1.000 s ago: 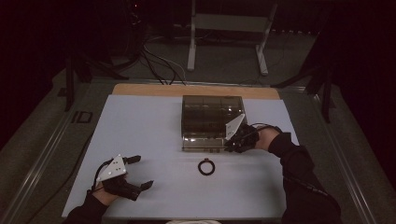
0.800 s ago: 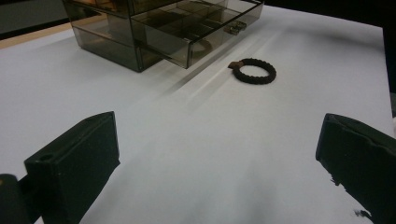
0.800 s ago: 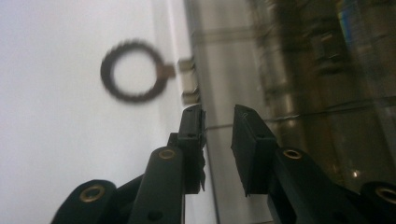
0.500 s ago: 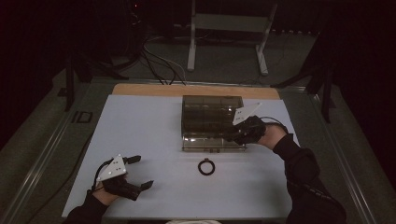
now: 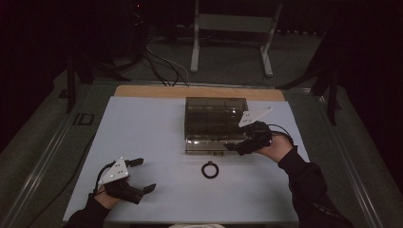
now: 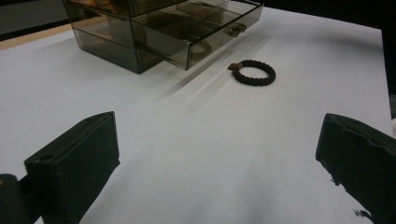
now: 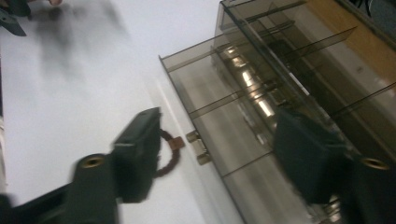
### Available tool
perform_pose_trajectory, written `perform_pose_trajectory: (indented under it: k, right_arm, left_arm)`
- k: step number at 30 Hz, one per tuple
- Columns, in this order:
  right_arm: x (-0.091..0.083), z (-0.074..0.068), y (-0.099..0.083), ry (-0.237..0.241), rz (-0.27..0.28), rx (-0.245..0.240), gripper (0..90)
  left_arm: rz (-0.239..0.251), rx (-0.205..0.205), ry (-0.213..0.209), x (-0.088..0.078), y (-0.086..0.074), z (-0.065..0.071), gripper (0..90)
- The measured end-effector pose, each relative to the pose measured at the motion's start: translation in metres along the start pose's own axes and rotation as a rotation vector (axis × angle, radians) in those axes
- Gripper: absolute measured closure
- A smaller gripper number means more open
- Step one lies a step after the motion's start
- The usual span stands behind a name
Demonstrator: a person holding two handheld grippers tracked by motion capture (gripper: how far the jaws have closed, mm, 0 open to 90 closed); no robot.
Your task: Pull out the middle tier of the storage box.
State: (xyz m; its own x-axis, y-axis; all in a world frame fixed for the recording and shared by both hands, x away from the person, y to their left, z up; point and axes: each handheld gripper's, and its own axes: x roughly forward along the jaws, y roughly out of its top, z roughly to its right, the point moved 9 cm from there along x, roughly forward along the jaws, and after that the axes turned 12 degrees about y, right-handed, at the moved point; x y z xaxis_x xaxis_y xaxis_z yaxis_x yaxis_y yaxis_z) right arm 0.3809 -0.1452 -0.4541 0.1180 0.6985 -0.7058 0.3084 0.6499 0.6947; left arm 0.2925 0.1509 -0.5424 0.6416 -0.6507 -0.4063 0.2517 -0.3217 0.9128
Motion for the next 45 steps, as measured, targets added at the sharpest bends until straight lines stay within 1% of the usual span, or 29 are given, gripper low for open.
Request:
perform_pose_trajectory:
  k: [1,3,4,5,6,8,9,10,11,15,19,26,29,30,31,32,35,36,40,41,42,43,45]
  right_arm:
    - [0.001,-0.003,0.000,-0.003,-0.001,0.008,26.7]
    - [0.001,-0.004,-0.001,-0.002,0.000,0.014,26.7]
    - [0.004,-0.009,0.000,0.005,0.019,0.024,17.5]
    - [0.005,-0.011,0.000,0.006,0.023,0.029,15.3]
    - [0.006,-0.012,0.001,-0.006,0.033,0.031,15.1]
    - [0.007,-0.014,0.001,-0.022,0.049,0.063,13.5]
    - [0.008,-0.014,0.001,-0.027,0.057,0.070,11.8]
    - [0.010,-0.016,0.001,-0.021,0.062,0.078,10.4]
    - [0.011,-0.017,0.000,-0.028,0.063,0.081,10.0]
    - [0.018,-0.017,-0.005,-0.097,0.045,0.081,8.6]
    - [0.024,-0.020,-0.008,-0.139,0.038,0.093,8.6]
    - [0.038,-0.026,-0.017,-0.175,0.042,0.115,8.7]
    - [0.043,-0.028,-0.021,-0.196,0.060,0.119,8.7]
    - [0.043,-0.028,-0.022,-0.212,0.068,0.121,8.8]
    - [0.044,-0.028,-0.023,-0.214,0.076,0.130,8.8]
    - [0.046,-0.029,-0.024,-0.202,0.079,0.137,8.8]
    - [0.050,-0.033,-0.029,-0.196,0.067,0.137,9.1]
    - [0.052,-0.034,-0.030,-0.191,0.072,0.140,9.2]
    - [0.056,-0.038,-0.034,-0.198,0.073,0.141,9.2]
    - [0.058,-0.039,-0.035,-0.209,0.083,0.149,9.2]
    - [0.059,-0.040,-0.035,-0.210,0.090,0.150,9.2]
    - [0.062,-0.043,-0.037,-0.196,0.088,0.148,9.2]
    - [0.065,-0.045,-0.040,-0.193,0.083,0.158,9.2]
  left_arm:
    - [0.000,-0.001,-0.001,0.000,0.000,0.000,0.8]
    - [0.000,-0.001,-0.001,0.000,0.000,0.000,0.9]
    - [-0.001,-0.001,-0.001,0.000,0.000,0.000,0.8]
    - [0.000,-0.001,-0.001,0.000,0.000,0.001,0.9]
    - [0.000,-0.002,-0.001,0.000,0.000,0.001,0.8]
    - [-0.001,-0.002,-0.003,0.000,0.000,0.001,0.8]
    - [0.000,-0.002,-0.002,0.000,0.000,0.001,0.9]
    - [0.001,-0.002,-0.002,0.000,0.000,0.001,0.8]
    - [0.001,-0.002,-0.002,0.000,0.000,0.001,0.9]
    - [0.001,-0.005,-0.005,0.000,0.000,0.001,0.9]
    - [0.002,-0.002,-0.005,0.000,0.000,0.001,0.8]
    - [0.003,0.001,-0.005,0.000,0.001,0.001,0.8]
    - [0.001,0.000,-0.007,0.000,0.001,0.001,0.8]
    - [0.000,-0.001,-0.008,0.000,0.000,0.001,0.8]
    - [0.000,-0.002,-0.008,0.000,0.000,0.001,0.8]
    - [0.000,-0.002,-0.009,0.000,0.000,0.001,0.8]
    - [-0.001,-0.002,-0.008,0.000,0.000,0.001,0.8]
    - [-0.001,-0.002,-0.008,0.000,0.000,0.001,0.8]
    - [0.000,-0.003,-0.009,0.000,0.000,0.001,0.8]
    - [0.000,-0.002,-0.009,0.000,0.000,0.002,0.8]
    - [-0.001,-0.003,-0.009,0.000,0.000,0.002,0.8]
    - [-0.001,-0.003,-0.009,0.000,0.000,0.002,0.8]
    - [-0.002,-0.004,-0.011,0.000,0.000,0.002,0.8]
